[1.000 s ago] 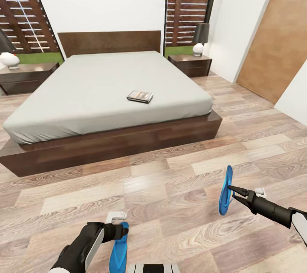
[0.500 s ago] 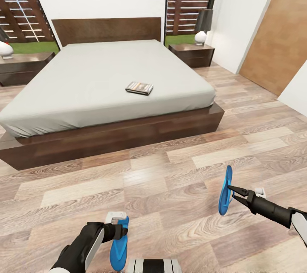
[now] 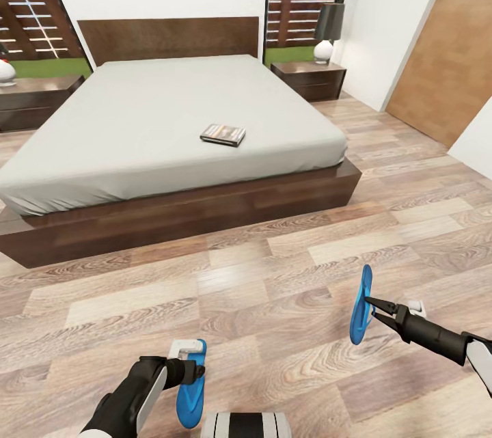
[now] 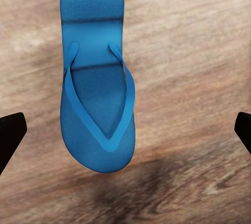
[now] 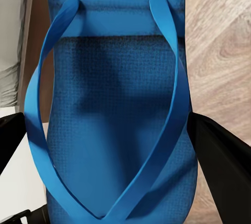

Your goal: In the bedroom, move the book from the bed onto either nightstand, and place the two sandals side by side next to the bed.

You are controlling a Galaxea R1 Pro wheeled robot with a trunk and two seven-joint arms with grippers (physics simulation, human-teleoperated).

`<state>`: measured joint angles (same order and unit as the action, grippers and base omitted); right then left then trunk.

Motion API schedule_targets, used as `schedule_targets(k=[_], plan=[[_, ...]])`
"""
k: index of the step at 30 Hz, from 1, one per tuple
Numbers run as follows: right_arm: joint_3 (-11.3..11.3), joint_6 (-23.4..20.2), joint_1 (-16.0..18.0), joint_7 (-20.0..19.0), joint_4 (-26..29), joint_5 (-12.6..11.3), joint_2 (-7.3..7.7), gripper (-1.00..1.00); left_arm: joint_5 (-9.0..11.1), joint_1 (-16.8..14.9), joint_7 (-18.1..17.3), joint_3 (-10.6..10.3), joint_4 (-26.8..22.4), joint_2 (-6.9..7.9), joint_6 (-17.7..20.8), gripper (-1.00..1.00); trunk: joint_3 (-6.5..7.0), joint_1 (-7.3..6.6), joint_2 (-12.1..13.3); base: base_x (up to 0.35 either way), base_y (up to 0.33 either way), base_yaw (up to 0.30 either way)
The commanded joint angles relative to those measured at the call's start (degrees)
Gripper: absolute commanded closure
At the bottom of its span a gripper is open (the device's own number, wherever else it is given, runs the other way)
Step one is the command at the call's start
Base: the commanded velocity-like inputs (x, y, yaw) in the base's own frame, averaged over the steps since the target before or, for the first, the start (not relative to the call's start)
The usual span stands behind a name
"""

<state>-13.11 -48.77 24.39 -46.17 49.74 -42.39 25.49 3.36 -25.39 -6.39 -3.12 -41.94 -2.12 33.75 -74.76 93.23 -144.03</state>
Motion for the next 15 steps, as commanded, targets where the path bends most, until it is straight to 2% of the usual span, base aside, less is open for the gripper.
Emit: schedule_targets(k=[1,6,15], plan=[[-0.08,-0.27,0.03,-0.15,0.03,0.01,0.00,1.00,0.34,-0.01,0.06,-0.04,-0.07,0.01,0.31,-1.00,-0.04,-0.01,-0.02,0.000,0.000,0.000],[-0.08,-0.27,0.02,-0.15,0.09,0.00,0.00,1.00,0.34,-0.01,0.06,-0.04,-0.07,0.01,0.34,-1.00,-0.04,-0.01,-0.02,0.000,0.000,0.000],[-0.23,-0.26,0.00,-0.09,0.10,0.01,0.08,1.00,0.34,-0.01,0.06,-0.04,-0.07,0.01,0.33,-1.00,-2.03,0.22,-0.14,0.000,0.000,0.000]])
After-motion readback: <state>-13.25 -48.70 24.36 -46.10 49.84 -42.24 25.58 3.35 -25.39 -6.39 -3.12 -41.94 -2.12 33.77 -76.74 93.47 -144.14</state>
